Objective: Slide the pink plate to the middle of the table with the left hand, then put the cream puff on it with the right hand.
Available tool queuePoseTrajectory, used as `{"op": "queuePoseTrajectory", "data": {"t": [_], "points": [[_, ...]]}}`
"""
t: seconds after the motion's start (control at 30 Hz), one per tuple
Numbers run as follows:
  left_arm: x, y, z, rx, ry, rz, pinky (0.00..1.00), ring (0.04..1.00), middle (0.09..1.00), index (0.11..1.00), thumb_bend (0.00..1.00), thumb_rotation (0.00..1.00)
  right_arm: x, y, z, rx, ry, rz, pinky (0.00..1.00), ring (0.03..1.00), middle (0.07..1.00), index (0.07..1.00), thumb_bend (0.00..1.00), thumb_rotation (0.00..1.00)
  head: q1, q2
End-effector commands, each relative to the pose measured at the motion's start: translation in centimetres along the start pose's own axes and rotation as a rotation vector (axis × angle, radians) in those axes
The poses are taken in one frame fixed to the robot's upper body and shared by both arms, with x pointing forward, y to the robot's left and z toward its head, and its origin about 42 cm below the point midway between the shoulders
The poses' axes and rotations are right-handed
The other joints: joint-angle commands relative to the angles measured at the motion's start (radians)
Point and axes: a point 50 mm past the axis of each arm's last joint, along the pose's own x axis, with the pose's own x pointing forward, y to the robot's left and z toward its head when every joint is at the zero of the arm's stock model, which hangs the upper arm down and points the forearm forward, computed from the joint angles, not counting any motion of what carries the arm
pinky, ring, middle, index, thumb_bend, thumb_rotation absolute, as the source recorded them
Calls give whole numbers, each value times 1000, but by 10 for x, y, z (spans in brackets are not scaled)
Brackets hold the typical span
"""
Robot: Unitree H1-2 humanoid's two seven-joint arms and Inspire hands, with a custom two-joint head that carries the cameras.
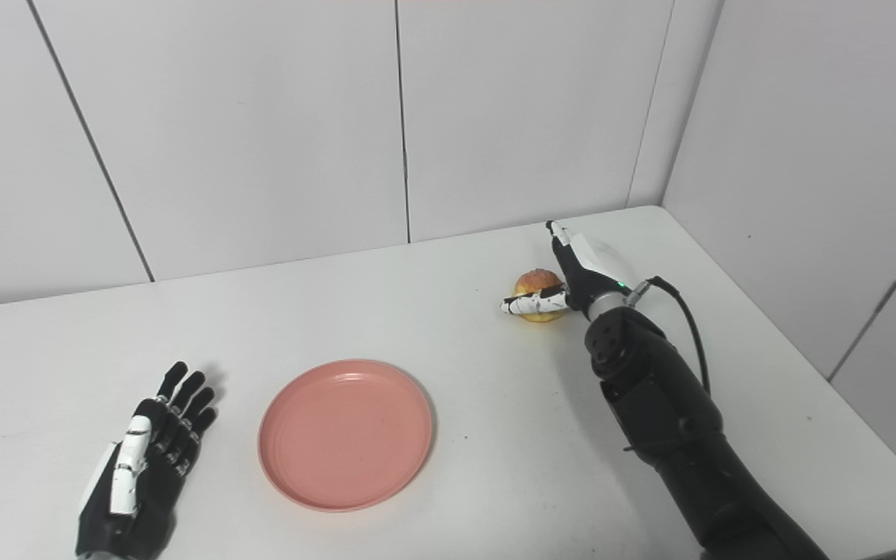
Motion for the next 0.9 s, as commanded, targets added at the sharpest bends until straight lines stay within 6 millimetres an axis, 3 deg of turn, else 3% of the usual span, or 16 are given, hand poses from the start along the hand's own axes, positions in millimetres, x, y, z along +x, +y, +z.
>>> {"op": "queuePoseTrajectory", "data": {"t": [0.0,0.4,0.67,0.77,0.87], "points": [[-23,13,-32,-34,145,53,1000,987,989,982,366,1000,9,-30,21,2,-82,-78,708,905,1000,996,946,385,2,6],[-23,11,-30,-34,148,53,1000,974,980,974,382,1000,17,-23,14,-12,-47,-14,738,901,986,972,951,353,5,16],[-23,10,-29,-36,149,52,1000,980,985,980,370,1000,18,-28,14,-33,-23,20,818,918,947,930,944,293,4,22],[-23,11,-30,-33,149,52,1000,978,983,977,375,1000,18,-29,15,-49,-16,31,820,893,898,897,928,258,4,22],[-23,9,-28,-25,145,53,1000,970,975,970,387,1000,20,-28,14,-45,-6,33,769,827,849,829,895,147,7,26]]}}
